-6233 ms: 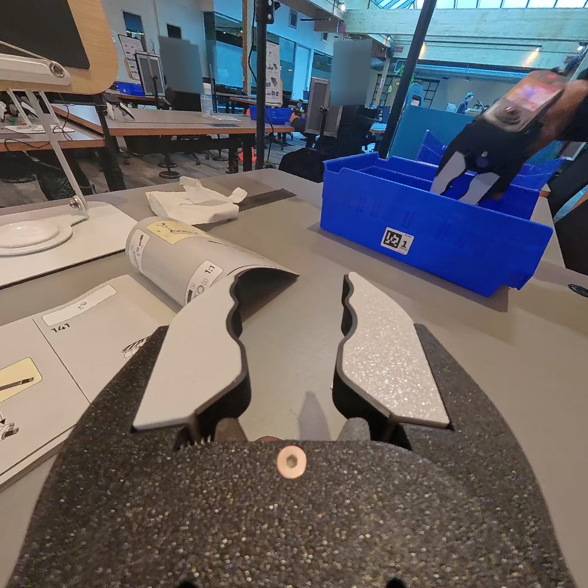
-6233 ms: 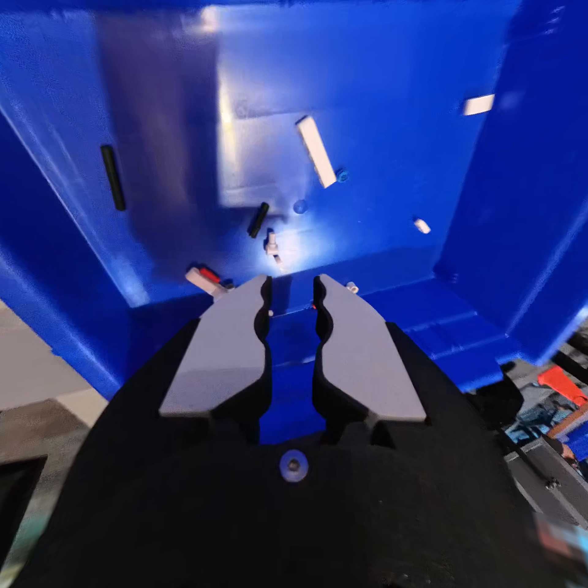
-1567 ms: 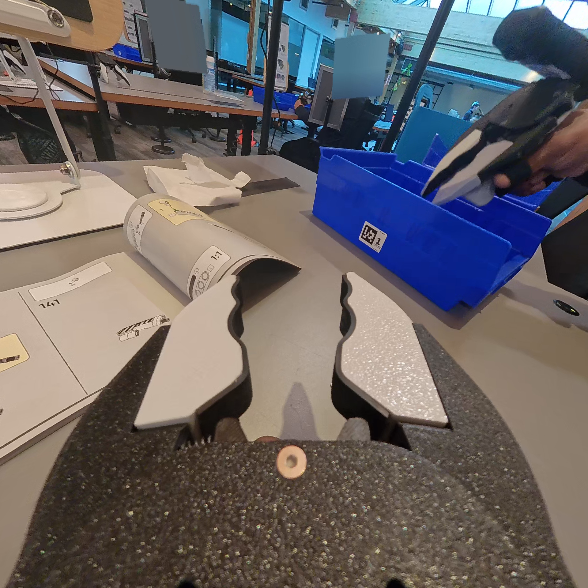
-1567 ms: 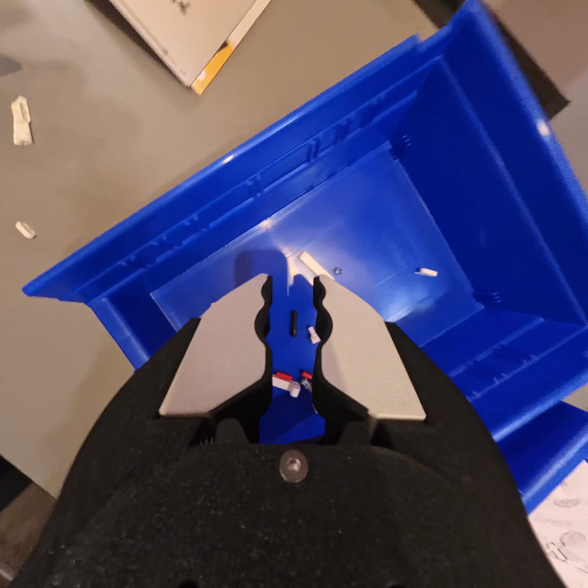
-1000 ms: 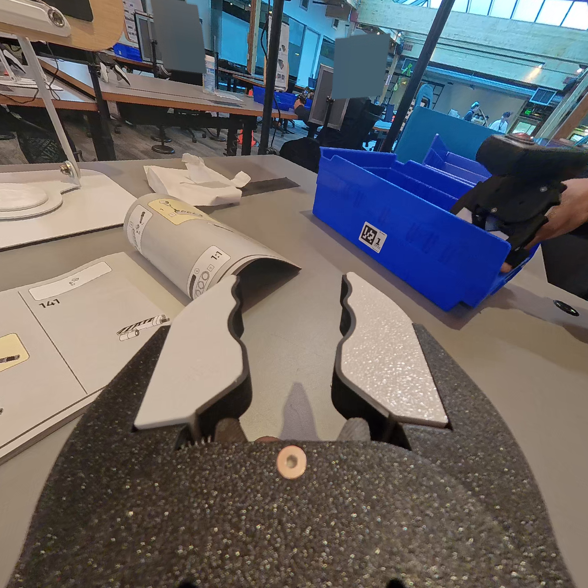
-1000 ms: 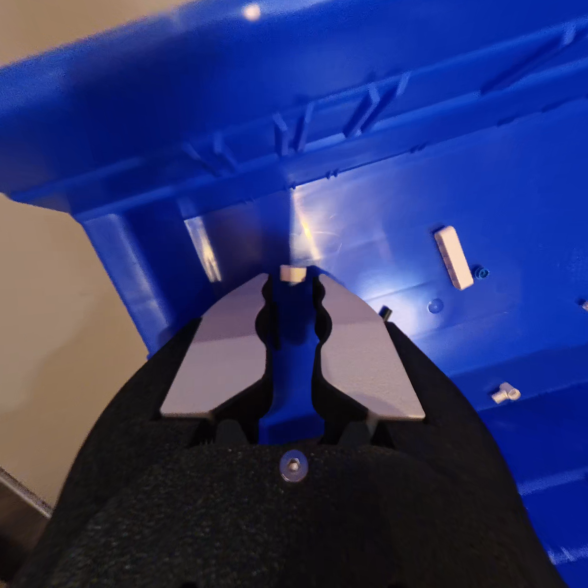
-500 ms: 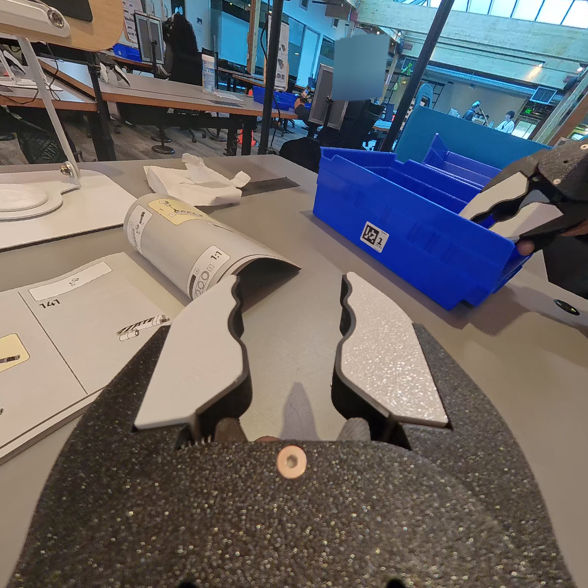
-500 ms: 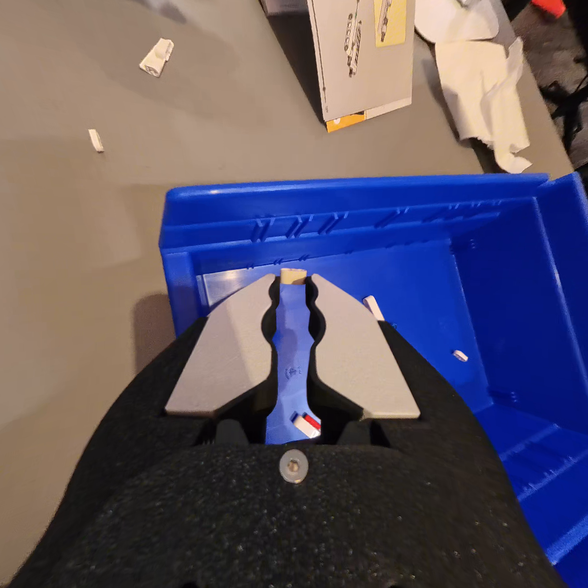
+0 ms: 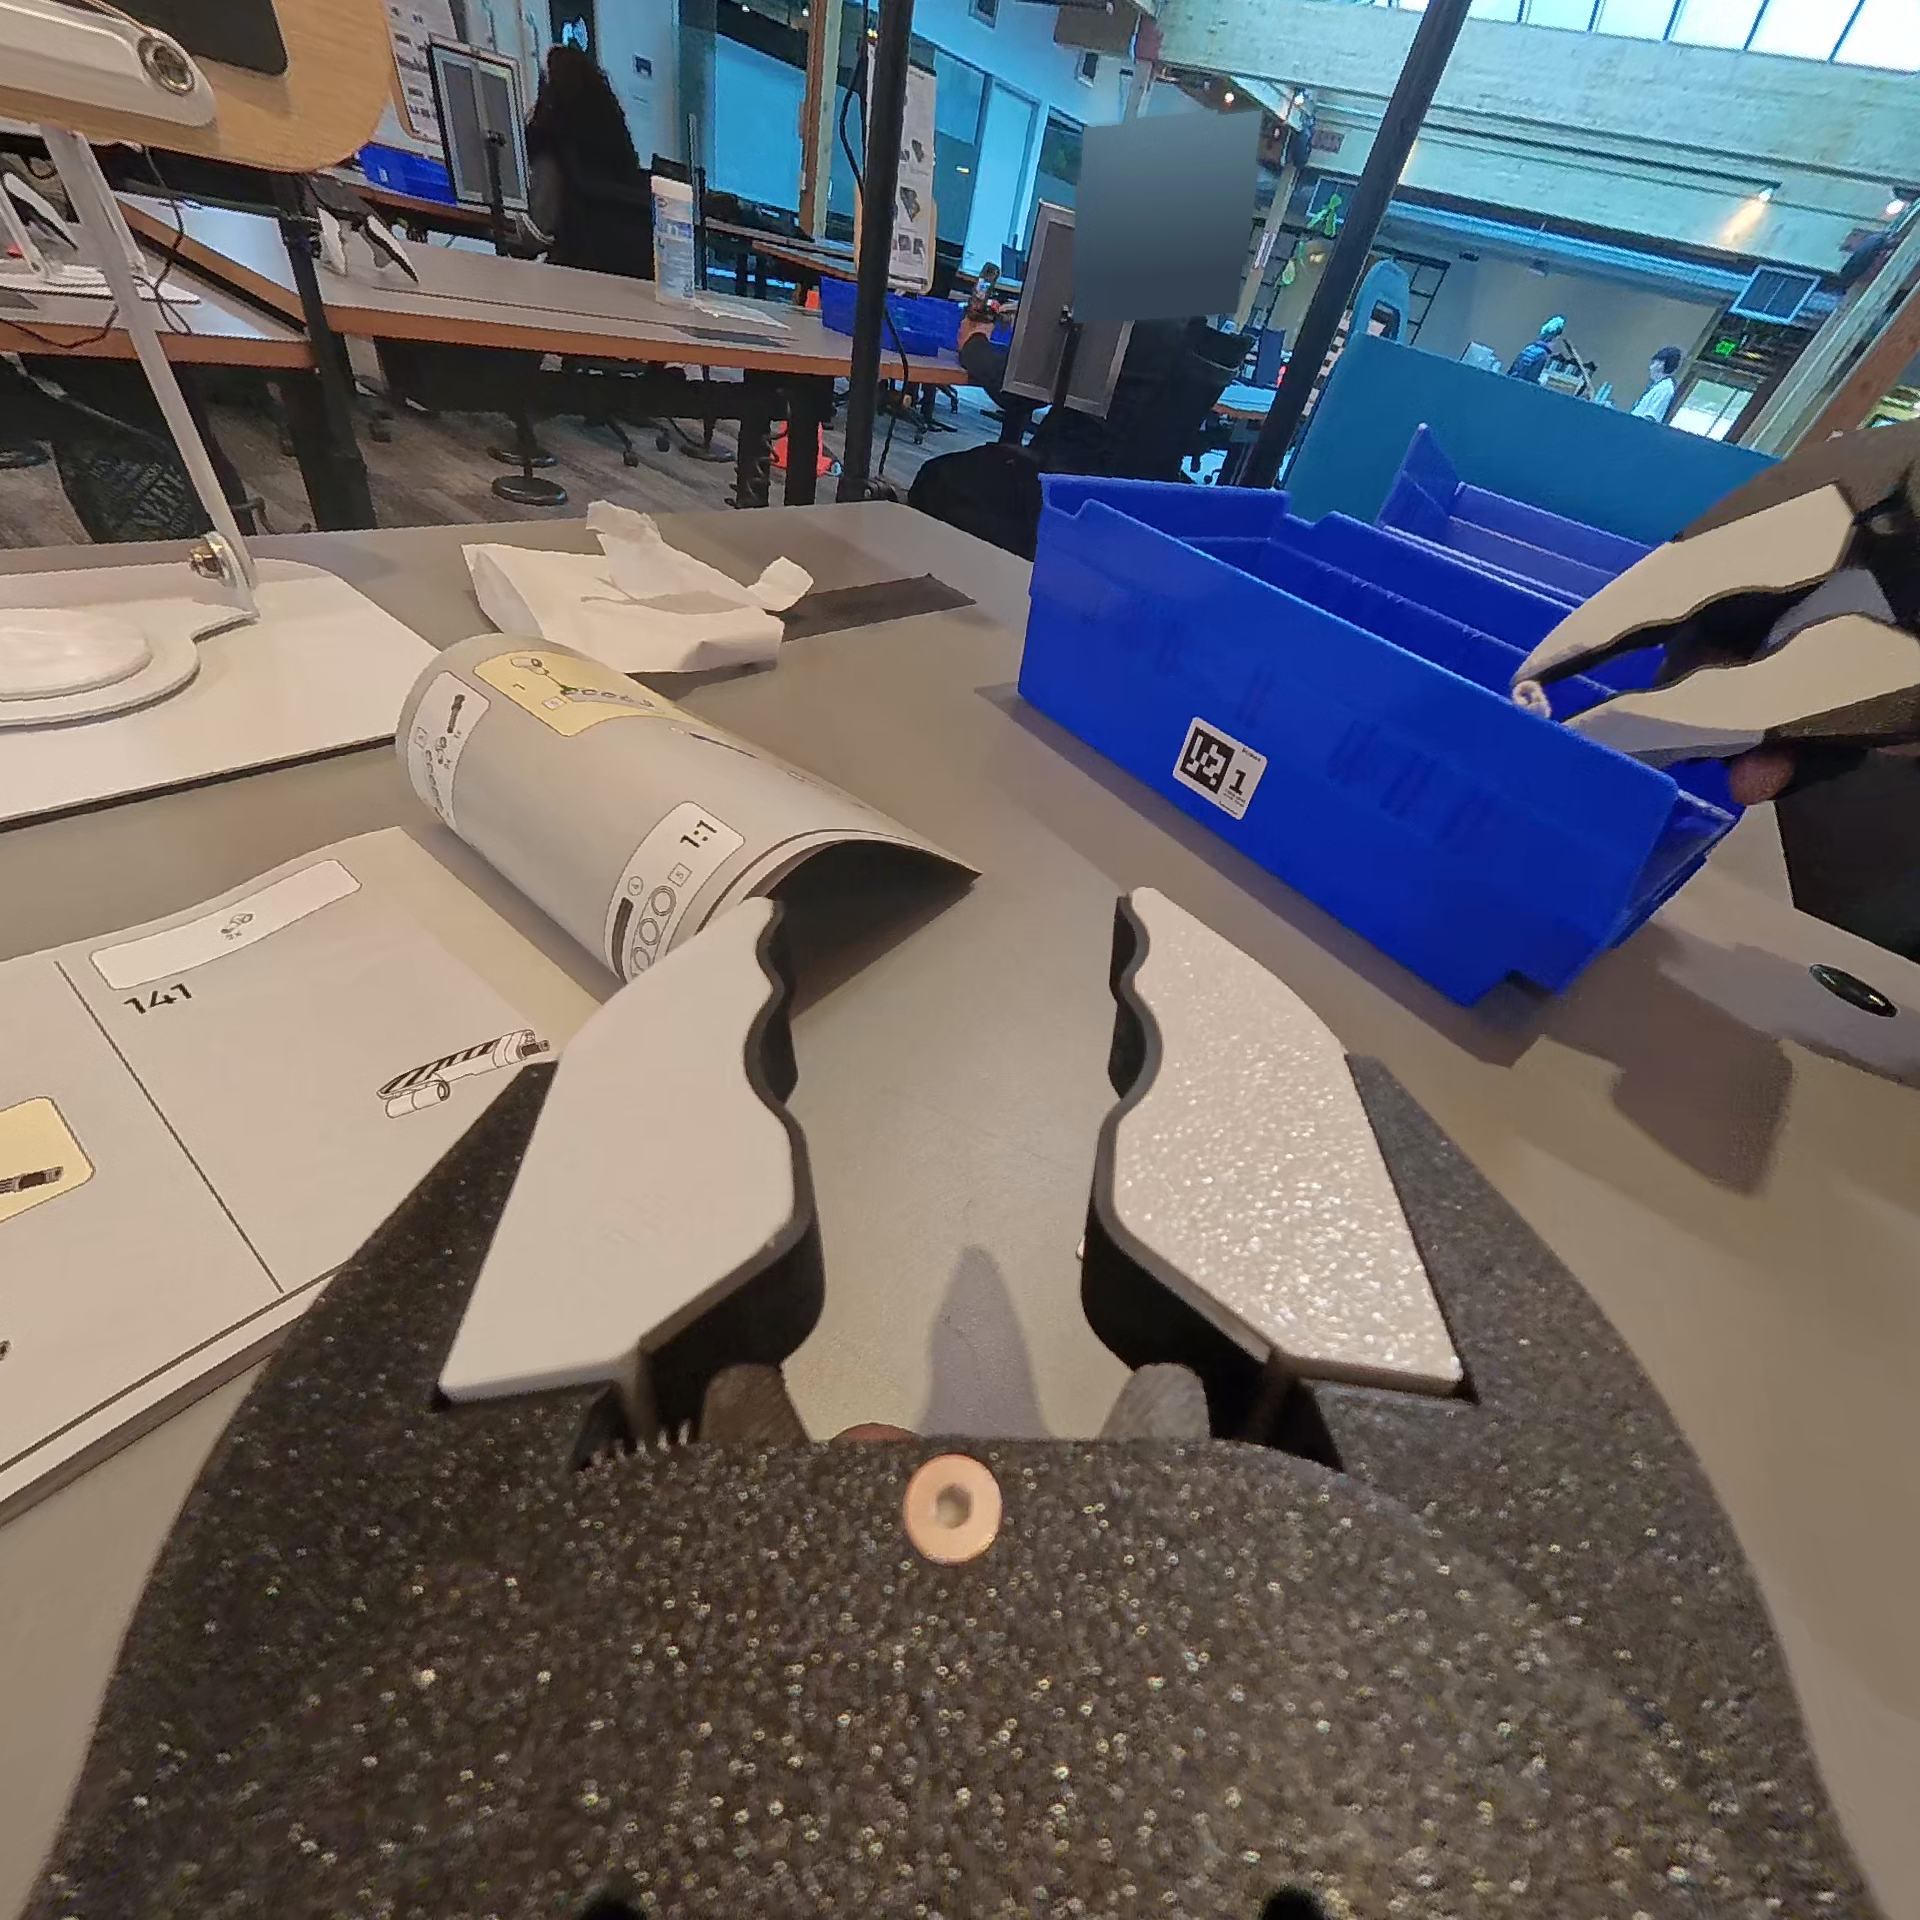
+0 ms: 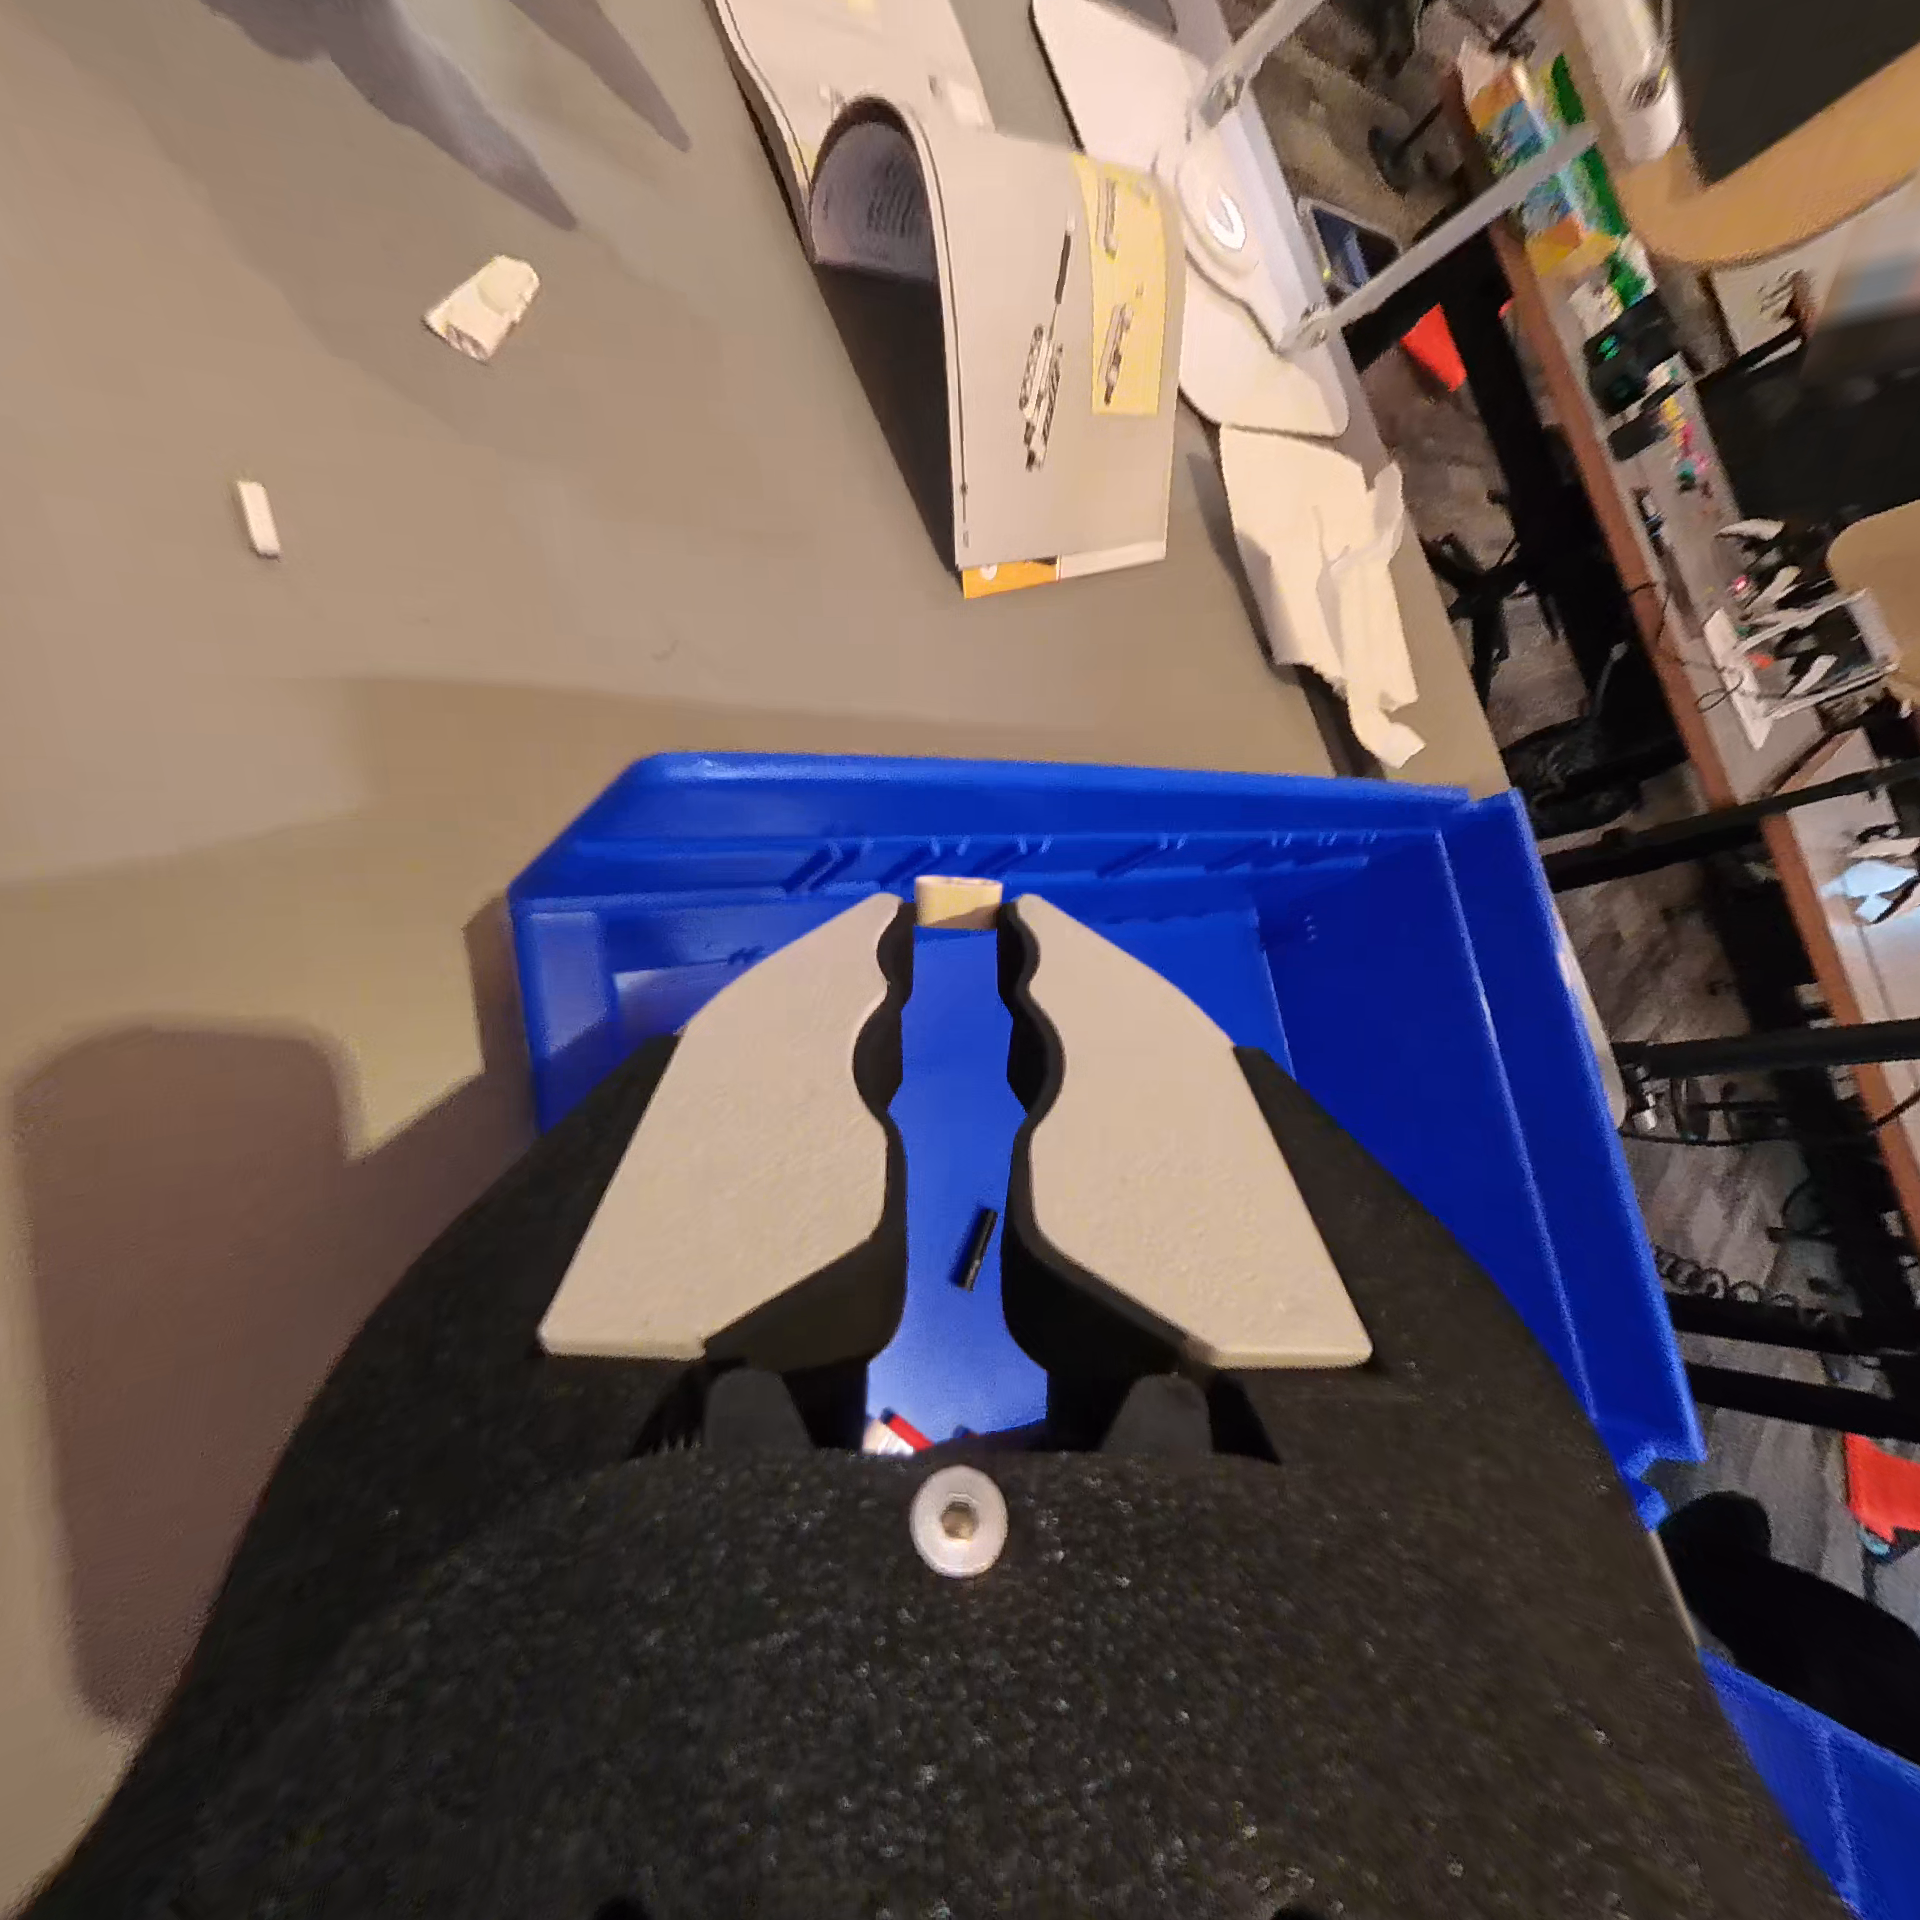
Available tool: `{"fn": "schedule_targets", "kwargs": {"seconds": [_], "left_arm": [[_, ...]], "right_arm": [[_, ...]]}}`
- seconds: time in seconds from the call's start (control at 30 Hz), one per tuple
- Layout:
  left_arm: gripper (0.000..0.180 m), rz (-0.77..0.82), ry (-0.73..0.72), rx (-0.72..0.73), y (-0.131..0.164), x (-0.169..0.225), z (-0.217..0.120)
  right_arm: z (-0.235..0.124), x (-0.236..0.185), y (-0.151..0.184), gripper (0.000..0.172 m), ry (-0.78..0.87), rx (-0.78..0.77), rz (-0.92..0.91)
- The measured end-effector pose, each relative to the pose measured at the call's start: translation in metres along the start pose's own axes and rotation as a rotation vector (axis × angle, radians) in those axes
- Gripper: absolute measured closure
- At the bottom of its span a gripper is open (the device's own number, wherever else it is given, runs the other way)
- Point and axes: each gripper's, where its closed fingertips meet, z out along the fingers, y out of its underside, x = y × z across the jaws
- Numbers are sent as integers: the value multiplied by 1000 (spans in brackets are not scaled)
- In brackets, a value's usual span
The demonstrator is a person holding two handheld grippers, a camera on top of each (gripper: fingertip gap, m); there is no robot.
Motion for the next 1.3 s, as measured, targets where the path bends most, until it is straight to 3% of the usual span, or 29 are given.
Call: {"fn": "schedule_targets", "kwargs": {"seconds": [0.2,0.77,1.3], "left_arm": [[121,2,0,0,0,0,0],[122,6,1,-3,0,1,0],[122,9,4,-10,1,2,0]], "right_arm": [[-6,5,-15,157,56,88,-24],[-3,2,-10,156,62,90,-20],[8,0,19,156,41,-50,-3]]}}
